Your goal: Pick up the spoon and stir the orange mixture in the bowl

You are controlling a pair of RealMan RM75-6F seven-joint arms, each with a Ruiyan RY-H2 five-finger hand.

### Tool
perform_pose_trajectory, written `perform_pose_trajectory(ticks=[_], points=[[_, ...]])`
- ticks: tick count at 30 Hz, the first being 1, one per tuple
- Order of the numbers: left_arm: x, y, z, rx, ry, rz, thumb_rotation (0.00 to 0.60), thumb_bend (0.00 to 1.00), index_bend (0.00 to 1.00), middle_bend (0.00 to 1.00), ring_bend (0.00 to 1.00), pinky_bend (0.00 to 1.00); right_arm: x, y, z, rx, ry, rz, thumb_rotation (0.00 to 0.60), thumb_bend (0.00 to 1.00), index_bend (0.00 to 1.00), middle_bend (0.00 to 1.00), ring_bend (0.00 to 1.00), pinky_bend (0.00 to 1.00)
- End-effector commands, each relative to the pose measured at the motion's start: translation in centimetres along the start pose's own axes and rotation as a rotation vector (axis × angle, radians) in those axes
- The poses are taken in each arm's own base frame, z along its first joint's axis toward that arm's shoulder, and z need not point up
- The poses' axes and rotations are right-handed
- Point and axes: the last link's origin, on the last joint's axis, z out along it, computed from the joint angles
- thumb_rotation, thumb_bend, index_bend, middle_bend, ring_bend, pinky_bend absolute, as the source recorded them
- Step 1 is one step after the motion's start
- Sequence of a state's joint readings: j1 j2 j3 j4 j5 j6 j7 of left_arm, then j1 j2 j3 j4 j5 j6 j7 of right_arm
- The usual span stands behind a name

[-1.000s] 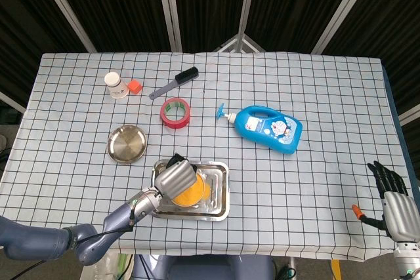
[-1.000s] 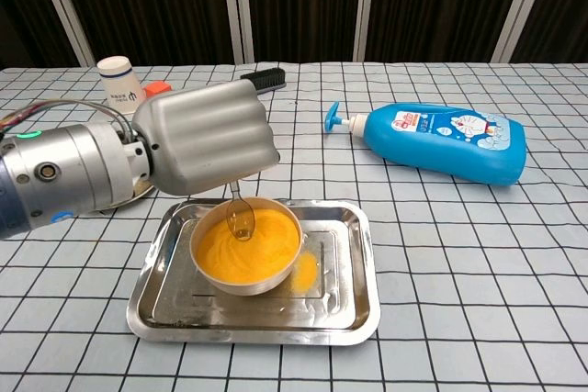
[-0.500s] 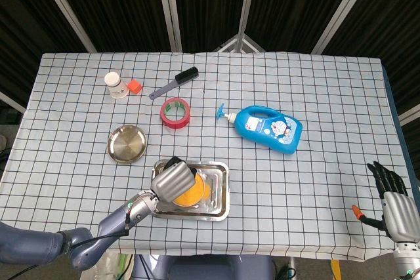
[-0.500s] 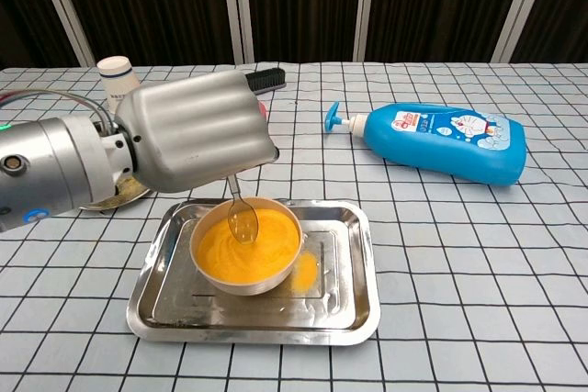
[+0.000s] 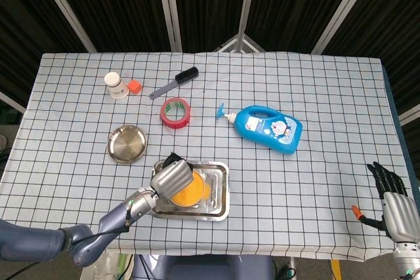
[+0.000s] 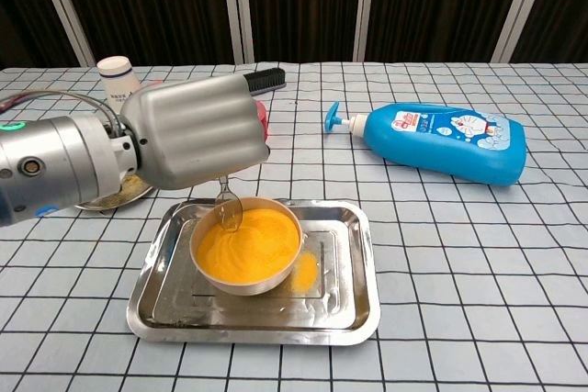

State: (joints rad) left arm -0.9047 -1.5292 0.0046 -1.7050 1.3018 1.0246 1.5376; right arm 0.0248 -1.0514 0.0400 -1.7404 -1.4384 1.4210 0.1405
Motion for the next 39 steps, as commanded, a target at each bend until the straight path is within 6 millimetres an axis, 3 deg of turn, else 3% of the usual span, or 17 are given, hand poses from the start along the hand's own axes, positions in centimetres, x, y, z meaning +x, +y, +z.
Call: perform_pose_trajectory(ticks=[1, 20, 30, 39], points=[[-0.1, 0.2, 0.3, -0.005, 0.003, 0.018, 0.600, 0.74, 0.81, 1.00, 1.00, 1.00, 0.0, 0.0, 0.0, 0.000, 0.000, 0.000, 0.600, 0.31, 0.00, 0.00, 0.00, 0.00], [1.8, 2.5, 0.7, -0.028, 0.022, -0.093, 0.600, 0.74, 0.81, 1.00, 1.00, 1.00, 0.1, 0.0, 0.0, 0.001, 0.003, -0.002, 0.600, 0.31, 0.00, 0.00, 0.00, 0.00], [3.5, 2.5, -0.3, -0.039, 0.075, -0.141, 0.600, 0.74, 0.81, 1.00, 1.00, 1.00, 0.1, 0.0, 0.0, 0.001, 0.002, -0.006, 0.600, 0.31, 0.00, 0.00, 0.00, 0.00], [3.8, 2.2, -1.1, -0.043, 0.087, -0.144, 0.600, 0.74, 0.81, 1.00, 1.00, 1.00, 0.0, 0.0, 0.0, -0.004, -0.001, -0.006, 0.600, 0.31, 0.00, 0.00, 0.00, 0.00]])
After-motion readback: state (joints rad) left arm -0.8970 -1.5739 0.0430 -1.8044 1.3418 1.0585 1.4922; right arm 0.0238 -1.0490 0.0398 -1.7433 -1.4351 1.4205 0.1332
